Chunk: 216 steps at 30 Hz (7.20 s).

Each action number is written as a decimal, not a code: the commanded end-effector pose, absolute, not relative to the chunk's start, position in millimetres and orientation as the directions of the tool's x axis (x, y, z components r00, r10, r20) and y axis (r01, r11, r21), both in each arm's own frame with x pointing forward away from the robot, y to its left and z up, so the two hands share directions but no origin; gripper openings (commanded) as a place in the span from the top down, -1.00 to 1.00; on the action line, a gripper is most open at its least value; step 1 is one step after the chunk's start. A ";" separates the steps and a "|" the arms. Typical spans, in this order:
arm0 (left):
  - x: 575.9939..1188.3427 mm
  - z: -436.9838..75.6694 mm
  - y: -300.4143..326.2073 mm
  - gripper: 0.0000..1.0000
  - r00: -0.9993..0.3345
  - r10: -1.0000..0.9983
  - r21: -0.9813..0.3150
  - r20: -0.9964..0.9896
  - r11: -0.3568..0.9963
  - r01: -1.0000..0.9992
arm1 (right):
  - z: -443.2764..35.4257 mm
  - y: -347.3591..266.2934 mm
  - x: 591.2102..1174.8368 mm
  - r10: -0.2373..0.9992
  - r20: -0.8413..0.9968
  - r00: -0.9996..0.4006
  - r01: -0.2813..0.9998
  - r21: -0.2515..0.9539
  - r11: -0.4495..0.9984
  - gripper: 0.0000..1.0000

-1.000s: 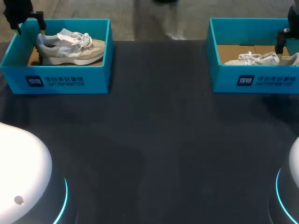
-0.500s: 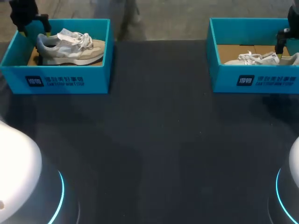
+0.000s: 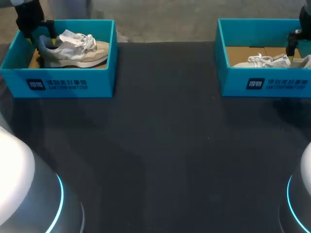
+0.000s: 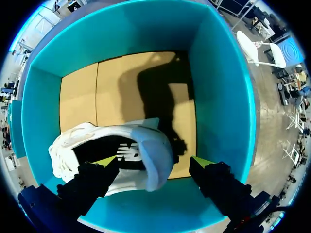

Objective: Take the shoe out of the shoebox, open the shoe tongue, remove and reinsert the insole, then place the shoe into the shoebox

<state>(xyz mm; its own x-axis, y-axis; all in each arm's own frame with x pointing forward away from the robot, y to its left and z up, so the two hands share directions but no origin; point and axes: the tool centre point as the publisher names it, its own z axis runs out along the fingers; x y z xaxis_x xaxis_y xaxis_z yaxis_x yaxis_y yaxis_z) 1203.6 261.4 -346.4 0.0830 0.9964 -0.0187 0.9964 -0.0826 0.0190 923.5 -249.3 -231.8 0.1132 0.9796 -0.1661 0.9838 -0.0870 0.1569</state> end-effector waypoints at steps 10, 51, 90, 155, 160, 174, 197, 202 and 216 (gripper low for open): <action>1207.9 -363.5 268.9 -0.40 0.089 0.996 -0.045 -0.021 -0.090 0.995 | -232.0 -249.1 922.9 0.980 -0.165 0.114 0.983 0.159 -0.088 -1.00; 1178.5 -261.0 281.5 1.00 0.230 0.973 -0.040 -0.032 -0.231 0.972 | -232.0 -249.1 922.9 0.980 -0.165 0.114 0.983 0.159 -0.088 -1.00; 1161.8 -152.8 282.9 1.00 0.088 0.996 0.032 0.024 -0.089 0.996 | -232.0 -249.1 922.9 0.980 -0.165 0.114 0.983 0.159 -0.088 -1.00; 910.6 -124.9 126.0 1.00 0.100 0.985 0.054 0.137 -0.108 0.993 | -232.0 -249.1 922.9 0.980 -0.165 0.114 0.983 0.159 -0.088 -1.00; 894.3 -124.9 109.6 1.00 0.093 0.987 0.055 0.133 -0.101 0.993 | -232.0 -249.1 922.9 0.980 -0.165 0.114 0.983 0.159 -0.088 -1.00; 837.7 -132.2 62.8 1.00 0.117 0.984 0.025 0.135 -0.122 0.992 | -232.0 -249.1 922.9 0.980 -0.165 0.114 0.983 0.159 -0.088 -1.00; 751.5 -173.1 30.1 1.00 0.110 0.990 -0.048 0.089 -0.106 0.993 | -232.0 -249.1 922.9 0.980 -0.165 0.114 0.983 0.159 -0.088 -1.00; 746.9 -176.7 25.3 1.00 0.118 0.989 -0.049 0.086 -0.114 0.992 | -232.0 -249.1 922.9 0.980 -0.165 0.114 0.983 0.159 -0.088 -1.00; 759.2 -216.4 9.6 1.00 0.157 0.984 -0.027 0.081 -0.155 0.988 | -232.0 -249.1 922.9 0.980 -0.165 0.114 0.983 0.159 -0.088 -1.00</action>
